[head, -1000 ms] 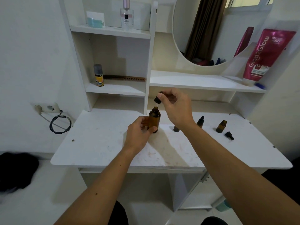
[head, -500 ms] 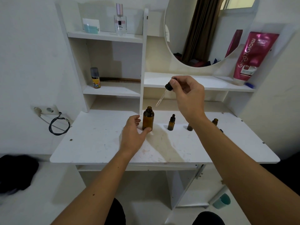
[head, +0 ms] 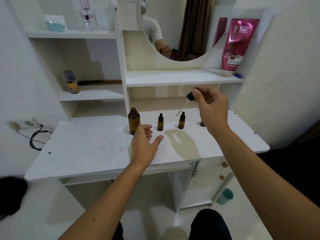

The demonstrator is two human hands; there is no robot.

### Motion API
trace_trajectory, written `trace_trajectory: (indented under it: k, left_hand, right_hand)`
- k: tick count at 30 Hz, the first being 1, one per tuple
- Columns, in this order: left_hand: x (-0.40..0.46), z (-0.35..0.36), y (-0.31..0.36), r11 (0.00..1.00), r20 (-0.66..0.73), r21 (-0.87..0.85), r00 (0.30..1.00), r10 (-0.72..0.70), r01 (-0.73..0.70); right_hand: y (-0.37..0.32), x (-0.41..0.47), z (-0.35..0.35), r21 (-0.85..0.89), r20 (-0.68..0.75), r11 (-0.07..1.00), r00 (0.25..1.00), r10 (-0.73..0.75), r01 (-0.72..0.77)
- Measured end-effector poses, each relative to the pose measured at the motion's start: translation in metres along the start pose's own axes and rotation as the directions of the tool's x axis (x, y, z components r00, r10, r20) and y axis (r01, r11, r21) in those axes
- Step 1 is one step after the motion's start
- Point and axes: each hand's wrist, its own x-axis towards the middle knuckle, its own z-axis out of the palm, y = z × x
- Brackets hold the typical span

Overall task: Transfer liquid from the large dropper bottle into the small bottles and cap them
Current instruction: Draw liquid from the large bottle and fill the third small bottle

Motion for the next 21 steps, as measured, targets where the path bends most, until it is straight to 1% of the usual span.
trace_trajectory:
  k: [4, 9, 13, 18, 21]
  left_hand:
    - [-0.005, 0.039, 0.014, 0.998, 0.106, -0.041, 0.993, 0.047, -0.043]
    - [-0.007, 0.093, 0.037, 0.993, 0.227, -0.115, 0.972, 0.064, -0.039]
    - [-0.002, 0.13, 0.045, 0.994, 0.328, -0.095, 0.941, 0.087, -0.059]
    - [0.016, 0.164, 0.049, 0.998, 0.349, -0.005, 0.935, 0.062, -0.064]
    - [0.03, 0.178, 0.048, 0.995, 0.339, 0.026, 0.937, 0.079, -0.093]
  right_hand:
    - [0.012, 0.005, -0.03, -0.055, -0.048, 0.998, 0.999, 0.021, -0.023]
    - [0.029, 0.016, -0.068, -0.117, -0.096, 0.992, 0.995, 0.029, -0.04]
    - [0.044, 0.027, -0.085, -0.159, -0.127, 0.986, 0.991, 0.029, -0.05]
    - [0.058, 0.04, -0.087, -0.193, -0.123, 0.98, 0.992, 0.022, -0.046]
    - [0.066, 0.048, -0.084, -0.194, -0.119, 0.979, 0.992, 0.03, -0.053]
